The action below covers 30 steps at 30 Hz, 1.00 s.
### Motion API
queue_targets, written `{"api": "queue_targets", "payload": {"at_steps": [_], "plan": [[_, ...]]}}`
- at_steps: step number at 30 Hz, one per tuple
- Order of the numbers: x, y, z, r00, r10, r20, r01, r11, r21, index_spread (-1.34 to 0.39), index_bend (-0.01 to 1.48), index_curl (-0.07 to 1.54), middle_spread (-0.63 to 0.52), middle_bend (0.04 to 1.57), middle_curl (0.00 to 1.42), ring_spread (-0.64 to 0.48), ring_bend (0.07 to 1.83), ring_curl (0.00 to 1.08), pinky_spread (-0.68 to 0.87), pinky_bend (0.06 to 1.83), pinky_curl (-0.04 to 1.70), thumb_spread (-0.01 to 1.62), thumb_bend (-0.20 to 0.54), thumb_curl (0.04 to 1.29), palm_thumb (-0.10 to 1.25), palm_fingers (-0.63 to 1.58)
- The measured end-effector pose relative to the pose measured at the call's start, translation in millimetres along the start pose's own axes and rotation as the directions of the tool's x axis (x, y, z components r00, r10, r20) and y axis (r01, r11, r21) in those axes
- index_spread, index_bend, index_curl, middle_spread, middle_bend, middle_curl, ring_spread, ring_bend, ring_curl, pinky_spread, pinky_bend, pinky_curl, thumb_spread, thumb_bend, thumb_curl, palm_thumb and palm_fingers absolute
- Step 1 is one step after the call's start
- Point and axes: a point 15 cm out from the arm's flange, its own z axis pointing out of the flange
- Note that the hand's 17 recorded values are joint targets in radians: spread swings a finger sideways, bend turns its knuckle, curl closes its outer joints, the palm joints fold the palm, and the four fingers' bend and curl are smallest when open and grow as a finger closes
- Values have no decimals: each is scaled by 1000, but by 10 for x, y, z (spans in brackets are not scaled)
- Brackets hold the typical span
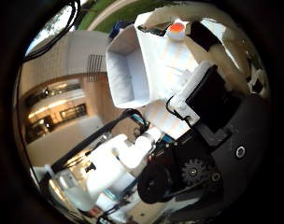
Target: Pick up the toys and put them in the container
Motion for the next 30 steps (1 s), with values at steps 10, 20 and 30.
{"api": "queue_targets", "payload": {"at_steps": [10, 20, 30], "plan": [[596, -166, 345, 995, 34, -93, -38, 998, -44, -702, 673, 389, -201, 863, 911, -55, 1201, 814, 197, 1388, 620, 1195, -59, 505, 828, 359], [1207, -480, 1483, 997, 69, -31, -75, 965, -253, -313, 332, 286, 14, 232, 518, 206, 467, 416, 349, 645, 283, 1122, -34, 437, 764, -167], [1628, -701, 2141, 982, 94, -165, -149, 918, -368, -238, 156, 247, 97, 157, 408, 254, 315, 341, 399, 453, 224, 1036, -36, 370, 722, -98]]}}
